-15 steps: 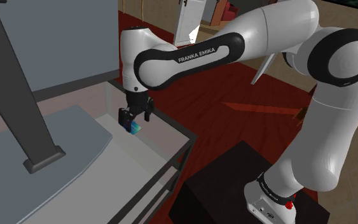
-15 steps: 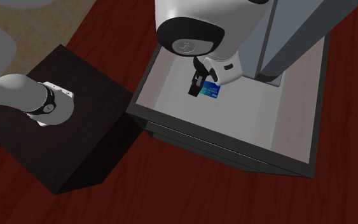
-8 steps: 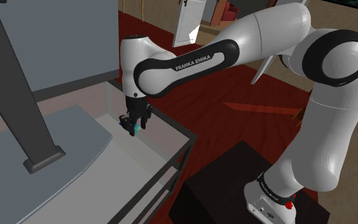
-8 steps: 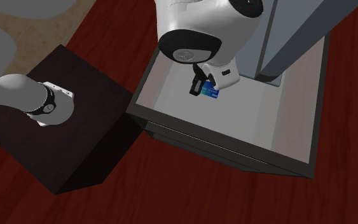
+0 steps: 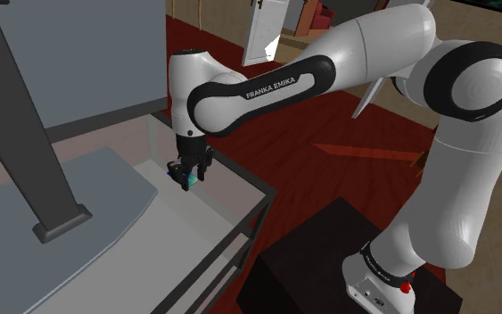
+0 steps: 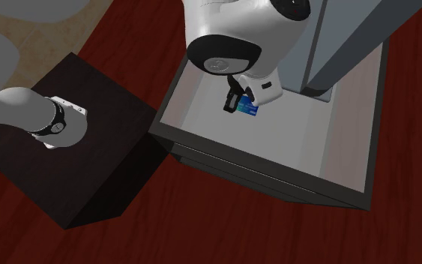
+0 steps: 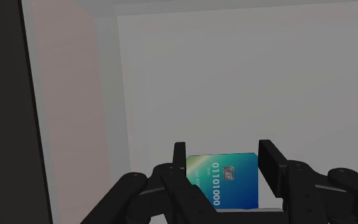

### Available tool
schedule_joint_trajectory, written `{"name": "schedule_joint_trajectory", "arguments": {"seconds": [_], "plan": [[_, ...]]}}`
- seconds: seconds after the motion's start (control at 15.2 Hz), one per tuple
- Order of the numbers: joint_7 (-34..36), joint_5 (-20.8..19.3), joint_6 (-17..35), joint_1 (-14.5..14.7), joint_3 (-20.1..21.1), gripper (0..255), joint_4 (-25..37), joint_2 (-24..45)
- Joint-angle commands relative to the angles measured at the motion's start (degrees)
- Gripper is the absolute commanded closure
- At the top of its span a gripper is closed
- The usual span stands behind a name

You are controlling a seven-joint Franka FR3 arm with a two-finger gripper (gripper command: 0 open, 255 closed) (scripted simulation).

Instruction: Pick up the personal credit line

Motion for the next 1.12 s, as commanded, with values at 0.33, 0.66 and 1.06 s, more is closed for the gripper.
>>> {"name": "schedule_joint_trajectory", "arguments": {"seconds": [0.33,0.66,1.06], "plan": [[-0.34,0.93,-3.85,-0.28,0.41,255,1.87,-1.96],[-0.56,1.57,-7.22,-0.46,0.66,255,3.90,-3.41],[-0.68,2.01,-10.08,-0.56,0.83,255,5.84,-4.42]]}}
